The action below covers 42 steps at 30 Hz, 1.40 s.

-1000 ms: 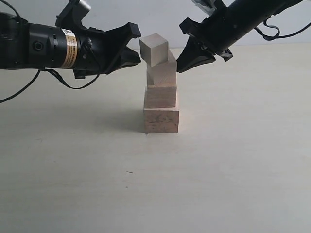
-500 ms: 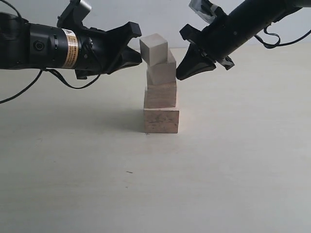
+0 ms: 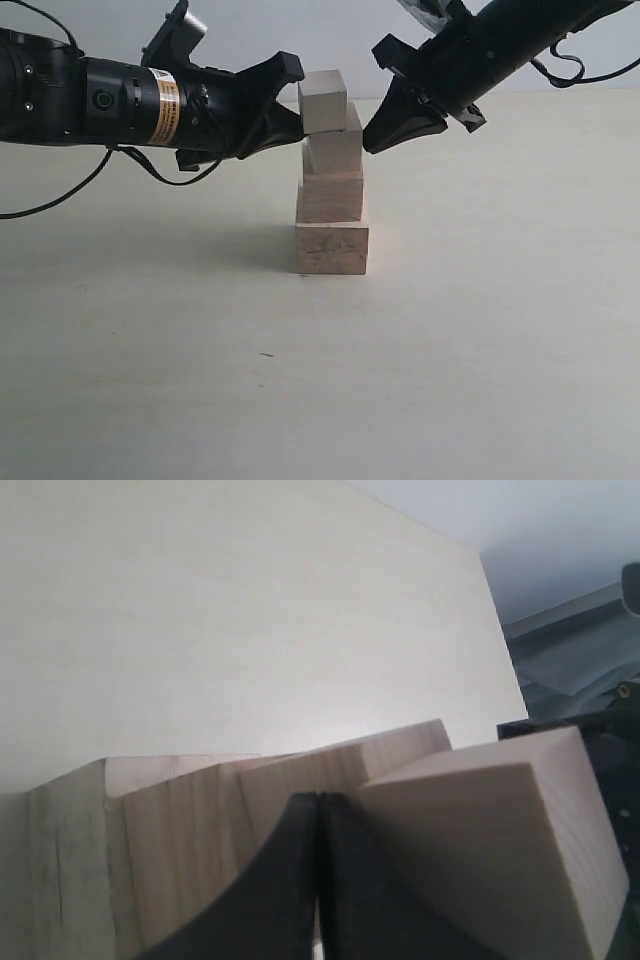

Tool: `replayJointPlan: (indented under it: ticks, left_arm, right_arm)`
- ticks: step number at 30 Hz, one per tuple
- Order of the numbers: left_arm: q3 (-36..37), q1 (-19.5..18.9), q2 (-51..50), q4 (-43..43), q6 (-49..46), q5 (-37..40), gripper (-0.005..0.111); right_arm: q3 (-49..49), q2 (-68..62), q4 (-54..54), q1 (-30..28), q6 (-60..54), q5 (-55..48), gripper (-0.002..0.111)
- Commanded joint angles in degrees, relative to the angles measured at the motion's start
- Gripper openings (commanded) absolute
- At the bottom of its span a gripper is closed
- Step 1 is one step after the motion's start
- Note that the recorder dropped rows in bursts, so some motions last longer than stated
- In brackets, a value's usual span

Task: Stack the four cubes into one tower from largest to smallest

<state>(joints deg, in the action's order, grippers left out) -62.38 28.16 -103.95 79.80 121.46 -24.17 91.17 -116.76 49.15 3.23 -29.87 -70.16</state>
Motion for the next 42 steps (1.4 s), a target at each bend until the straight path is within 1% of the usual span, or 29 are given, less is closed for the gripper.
replayJointPlan:
  ticks: [1, 14, 23, 26, 32, 34, 42]
  left_arm:
    - [-0.4, -0.1, 0.0, -0.7, 0.1, -0.3, 0.000]
    - [-0.4, -0.2, 0.0, -1.0, 0.0, -0.3, 0.000]
    - [-0.4, -0.2, 2.9, -0.9, -1.0, 10.3, 0.000]
    - [-0.4, -0.2, 4.3, -0.9, -1.9, 12.1, 0.000]
    - [-0.4, -0.2, 5.5, -1.2, -2.3, 5.8, 0.000]
    - [-0.4, -0.2, 5.5, -1.4, -2.3, 5.0, 0.000]
    - [-0.4, -0.2, 5.5, -5.1, -2.9, 3.4, 0.000]
  right_arm:
    - [-0.8, 0.6, -0.1, 0.1, -0.4, 0.2, 0.000]
    - [-1.7, 0.7, 0.2, 0.1, -0.4, 0.2, 0.000]
    - [-1.6, 1.8, 0.2, -0.1, -1.1, 0.2, 0.000]
    - [-1.6, 3.0, -0.2, -0.1, -1.9, 3.1, 0.000]
    - [-1.6, 5.5, -0.2, -0.1, -3.5, 9.1, 0.000]
    - [-1.6, 6.3, -0.2, -0.1, -3.5, 10.0, 0.000]
    - [-1.6, 7.5, 0.3, 0.0, -6.1, 6.7, 0.000]
